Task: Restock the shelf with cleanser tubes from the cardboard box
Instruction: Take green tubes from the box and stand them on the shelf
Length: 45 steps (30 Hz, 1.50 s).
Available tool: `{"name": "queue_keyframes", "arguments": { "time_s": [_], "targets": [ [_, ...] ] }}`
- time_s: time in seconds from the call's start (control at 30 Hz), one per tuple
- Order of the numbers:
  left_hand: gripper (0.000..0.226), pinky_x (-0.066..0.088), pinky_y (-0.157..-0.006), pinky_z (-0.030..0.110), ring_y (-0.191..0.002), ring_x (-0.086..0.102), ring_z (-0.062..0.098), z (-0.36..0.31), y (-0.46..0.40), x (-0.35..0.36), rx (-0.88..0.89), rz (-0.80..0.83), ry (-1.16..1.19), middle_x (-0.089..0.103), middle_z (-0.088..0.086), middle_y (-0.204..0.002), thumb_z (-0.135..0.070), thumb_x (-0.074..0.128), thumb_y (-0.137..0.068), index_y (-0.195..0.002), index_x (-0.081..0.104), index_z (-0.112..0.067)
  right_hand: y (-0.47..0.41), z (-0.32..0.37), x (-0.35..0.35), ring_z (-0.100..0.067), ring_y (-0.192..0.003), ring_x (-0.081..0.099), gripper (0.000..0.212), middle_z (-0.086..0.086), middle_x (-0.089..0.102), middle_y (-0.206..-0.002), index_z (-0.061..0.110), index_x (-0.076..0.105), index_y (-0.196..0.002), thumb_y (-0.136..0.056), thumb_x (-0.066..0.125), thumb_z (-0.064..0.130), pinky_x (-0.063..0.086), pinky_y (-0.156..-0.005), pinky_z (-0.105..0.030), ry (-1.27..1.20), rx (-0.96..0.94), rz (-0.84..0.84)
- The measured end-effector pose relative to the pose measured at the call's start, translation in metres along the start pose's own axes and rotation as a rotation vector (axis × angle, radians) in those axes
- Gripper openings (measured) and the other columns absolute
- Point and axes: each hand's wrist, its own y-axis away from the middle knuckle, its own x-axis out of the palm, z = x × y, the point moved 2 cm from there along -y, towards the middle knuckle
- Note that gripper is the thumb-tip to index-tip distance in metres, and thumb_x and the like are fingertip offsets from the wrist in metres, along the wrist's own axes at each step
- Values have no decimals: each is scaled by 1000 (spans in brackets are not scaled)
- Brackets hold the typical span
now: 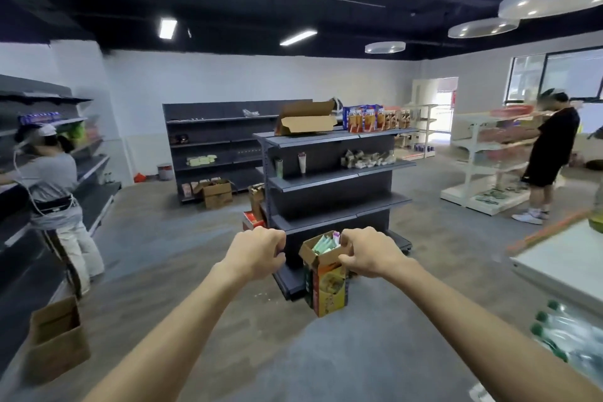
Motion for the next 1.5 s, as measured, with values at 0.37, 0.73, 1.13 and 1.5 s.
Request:
{"name": "queue_keyframes", "arguments": {
  "time_s": [0.37,0.73,1.13,1.5],
  "targets": [
    [8,47,-64,30,-81,62,19,65,-206,87,10,57,26,68,-8,-88,-33,57,-84,-84,53,-27,-219,-77,51,-28,-101,64,28,-3,67,-113,30,60,-106,-84,52,47,46,-76,-34,-10,-6,38],
    [15,45,-71,31,-93,62,21,152,-435,184,64,90,68,67,-7,-99,-35,60,-85,-97,60,-27,-441,-135,106,-24,-102,64,40,1,68,-111,28,60,-110,-83,58,57,46,-78,-33,97,-1,42],
    [19,42,-71,29,-93,59,17,213,-680,291,86,84,214,64,-10,-98,-33,59,-84,-102,61,-26,-672,-224,135,-23,-101,63,26,9,69,-104,36,56,-107,-86,54,50,50,-84,-36,-14,96,-45],
    [20,48,-74,31,-96,63,18,230,-834,438,-38,280,209,66,-10,-101,-35,59,-85,-104,60,-27,-846,-357,233,-14,-92,63,22,17,67,-86,37,58,-104,-84,59,47,50,-80,-33,-280,134,42]
  ]
}}
